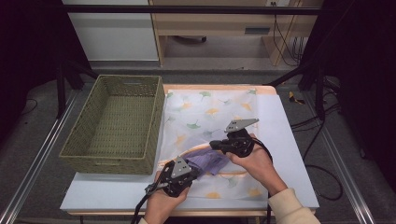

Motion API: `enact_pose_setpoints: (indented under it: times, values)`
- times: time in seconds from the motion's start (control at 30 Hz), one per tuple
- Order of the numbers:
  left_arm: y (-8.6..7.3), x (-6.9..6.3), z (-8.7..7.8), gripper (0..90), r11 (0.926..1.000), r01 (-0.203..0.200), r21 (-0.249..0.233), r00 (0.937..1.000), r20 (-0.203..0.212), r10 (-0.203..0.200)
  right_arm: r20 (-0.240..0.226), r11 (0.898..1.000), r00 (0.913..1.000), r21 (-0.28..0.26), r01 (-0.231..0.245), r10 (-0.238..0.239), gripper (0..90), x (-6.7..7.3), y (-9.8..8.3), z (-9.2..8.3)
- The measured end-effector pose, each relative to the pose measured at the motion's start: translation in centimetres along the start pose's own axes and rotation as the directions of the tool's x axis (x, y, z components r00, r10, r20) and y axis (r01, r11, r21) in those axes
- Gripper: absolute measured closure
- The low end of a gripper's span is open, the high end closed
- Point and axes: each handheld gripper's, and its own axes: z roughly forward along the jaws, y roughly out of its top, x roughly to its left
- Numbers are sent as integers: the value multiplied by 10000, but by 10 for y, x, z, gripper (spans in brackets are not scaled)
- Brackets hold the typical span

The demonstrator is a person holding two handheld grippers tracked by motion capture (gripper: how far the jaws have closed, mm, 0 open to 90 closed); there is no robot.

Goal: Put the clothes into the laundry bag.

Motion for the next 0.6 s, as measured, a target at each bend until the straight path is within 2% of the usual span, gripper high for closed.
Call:
enact_pose_setpoints:
  times: [0.07, 0.17, 0.3, 0.37, 0.5, 0.6]
  values:
    - [3, -1, 0, 899, 9997, 64, -215, 9999, 92, -62, -7, 10000, 10000, -1, 3, -3, 887, 0, 0, 0]
    - [10, -2, -1, 899, 9992, -1, -395, 10000, -21, 0, -14, 10000, 10000, 17, 14, -14, 887, 0, 0, 0]
    - [18, -1, 0, 899, 9990, -152, -414, 9997, -204, 144, -5, 10000, 10000, 5, 4, -4, 887, 0, 0, 0]
    - [20, 2, 3, 899, 9995, -141, -281, 9994, -304, 133, -18, 10000, 10000, 16, 11, -10, 887, -1, 0, 0]
    - [19, 8, 15, 900, 9994, -123, 311, 9992, -380, 135, -19, 10000, 10000, 21, 8, -8, 887, 0, 1, 0]
    - [16, 12, 24, 900, 9988, -40, 491, 9990, -447, 62, -48, 10000, 10000, 17, 30, -30, 887, 1, 1, 1]
